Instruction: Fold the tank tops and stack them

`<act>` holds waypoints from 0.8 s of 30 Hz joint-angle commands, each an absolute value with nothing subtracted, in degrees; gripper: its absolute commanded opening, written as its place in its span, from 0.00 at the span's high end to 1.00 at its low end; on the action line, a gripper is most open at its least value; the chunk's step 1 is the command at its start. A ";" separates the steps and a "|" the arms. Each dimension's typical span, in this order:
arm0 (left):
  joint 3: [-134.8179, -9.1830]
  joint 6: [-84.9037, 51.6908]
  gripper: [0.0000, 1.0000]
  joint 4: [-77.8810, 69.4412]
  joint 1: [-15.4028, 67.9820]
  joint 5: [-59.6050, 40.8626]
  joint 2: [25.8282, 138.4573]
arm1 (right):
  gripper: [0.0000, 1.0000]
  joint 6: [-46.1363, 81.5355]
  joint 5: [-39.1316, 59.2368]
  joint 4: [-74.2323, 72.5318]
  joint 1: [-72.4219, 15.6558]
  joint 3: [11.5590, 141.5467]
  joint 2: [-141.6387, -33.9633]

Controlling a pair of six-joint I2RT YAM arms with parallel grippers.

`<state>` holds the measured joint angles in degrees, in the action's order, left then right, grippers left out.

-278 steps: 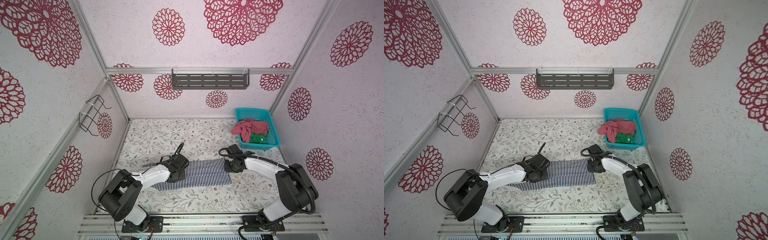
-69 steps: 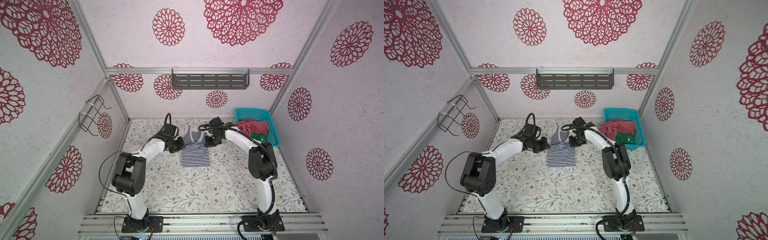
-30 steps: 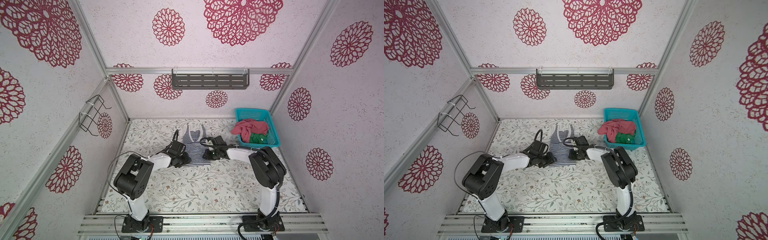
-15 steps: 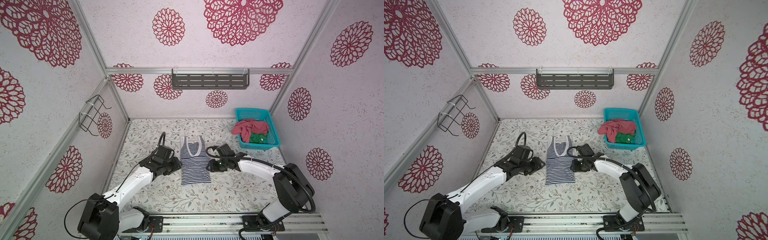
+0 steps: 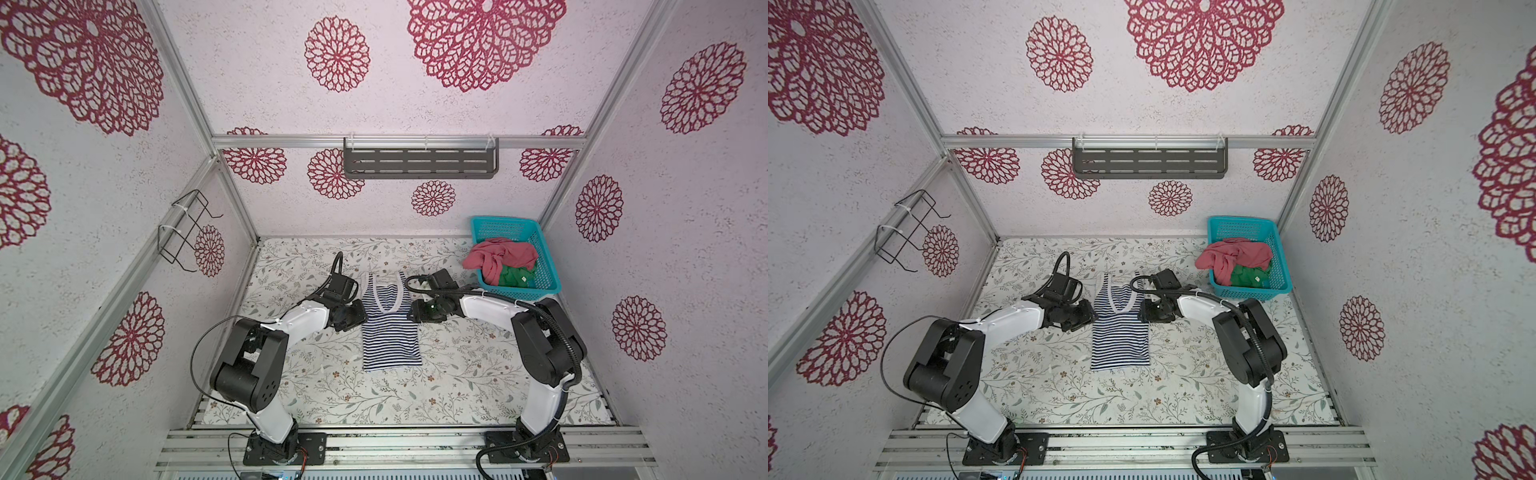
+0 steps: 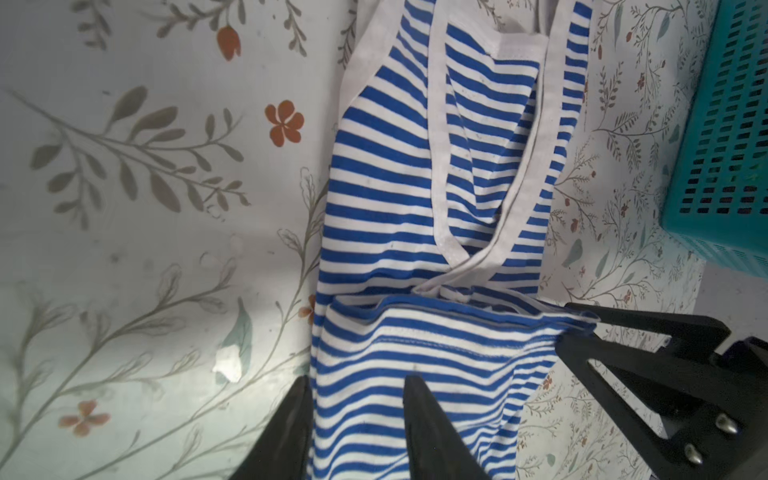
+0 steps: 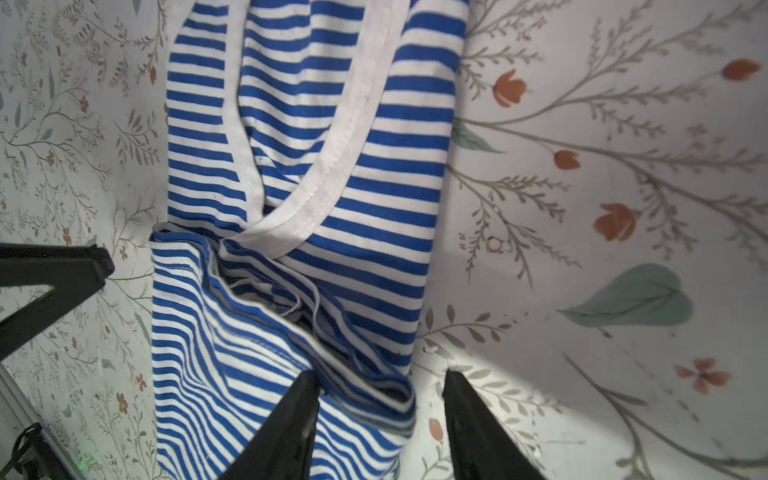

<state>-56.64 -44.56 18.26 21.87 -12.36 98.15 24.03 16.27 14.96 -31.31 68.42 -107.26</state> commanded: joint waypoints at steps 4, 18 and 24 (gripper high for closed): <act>-59.29 -43.86 0.64 14.20 22.04 -13.44 101.61 | 0.57 23.63 18.11 13.69 -30.50 70.49 -107.65; -60.77 -43.52 1.00 16.40 22.56 -12.91 103.21 | 1.00 23.83 22.11 12.74 -30.58 70.84 -106.58; -58.97 -43.24 1.00 16.26 20.51 -10.16 101.27 | 1.00 22.86 21.34 12.81 -30.51 72.83 -108.43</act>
<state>-59.66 -43.94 16.23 21.69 -12.08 102.98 24.01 20.82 13.17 -30.74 69.91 -108.40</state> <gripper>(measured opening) 0.042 0.053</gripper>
